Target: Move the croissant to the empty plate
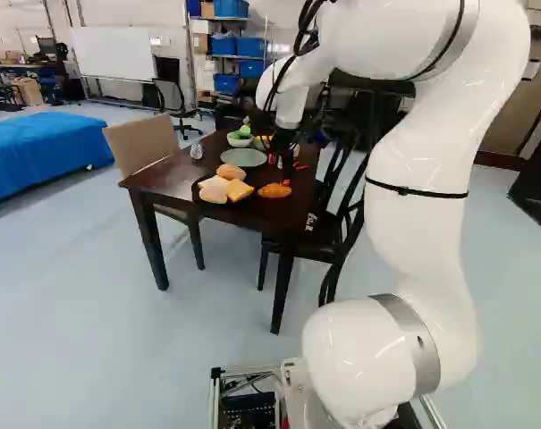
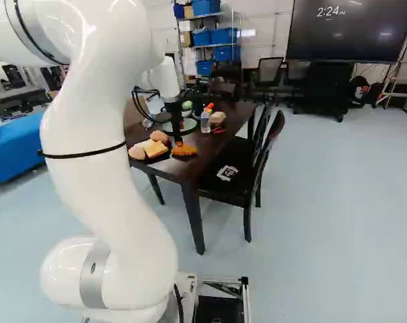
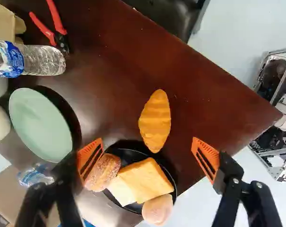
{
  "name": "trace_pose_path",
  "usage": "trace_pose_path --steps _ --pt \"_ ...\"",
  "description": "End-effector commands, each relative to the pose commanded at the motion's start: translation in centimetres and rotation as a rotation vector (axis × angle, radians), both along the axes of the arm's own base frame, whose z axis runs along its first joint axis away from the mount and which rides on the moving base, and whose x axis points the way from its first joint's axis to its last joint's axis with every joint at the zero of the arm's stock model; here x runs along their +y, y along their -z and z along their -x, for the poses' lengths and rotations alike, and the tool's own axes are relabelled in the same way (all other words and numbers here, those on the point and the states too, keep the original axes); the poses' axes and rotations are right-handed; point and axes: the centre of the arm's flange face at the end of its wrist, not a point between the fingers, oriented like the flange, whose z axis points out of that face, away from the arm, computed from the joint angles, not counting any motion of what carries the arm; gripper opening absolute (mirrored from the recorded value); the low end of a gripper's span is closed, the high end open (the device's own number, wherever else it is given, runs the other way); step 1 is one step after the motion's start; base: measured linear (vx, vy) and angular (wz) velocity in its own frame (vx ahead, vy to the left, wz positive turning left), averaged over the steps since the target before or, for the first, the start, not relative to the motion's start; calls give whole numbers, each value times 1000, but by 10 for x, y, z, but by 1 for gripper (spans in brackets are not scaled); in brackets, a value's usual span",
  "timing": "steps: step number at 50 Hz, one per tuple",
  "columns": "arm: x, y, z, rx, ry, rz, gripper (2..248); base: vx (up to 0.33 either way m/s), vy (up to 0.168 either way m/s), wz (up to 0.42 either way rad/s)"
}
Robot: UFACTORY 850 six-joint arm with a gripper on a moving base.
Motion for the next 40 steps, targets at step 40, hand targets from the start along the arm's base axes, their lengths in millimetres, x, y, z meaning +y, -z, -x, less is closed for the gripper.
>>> trace_pose_path --steps 40 --pt "1 35 -12 55 0 4 247 0 0 0"
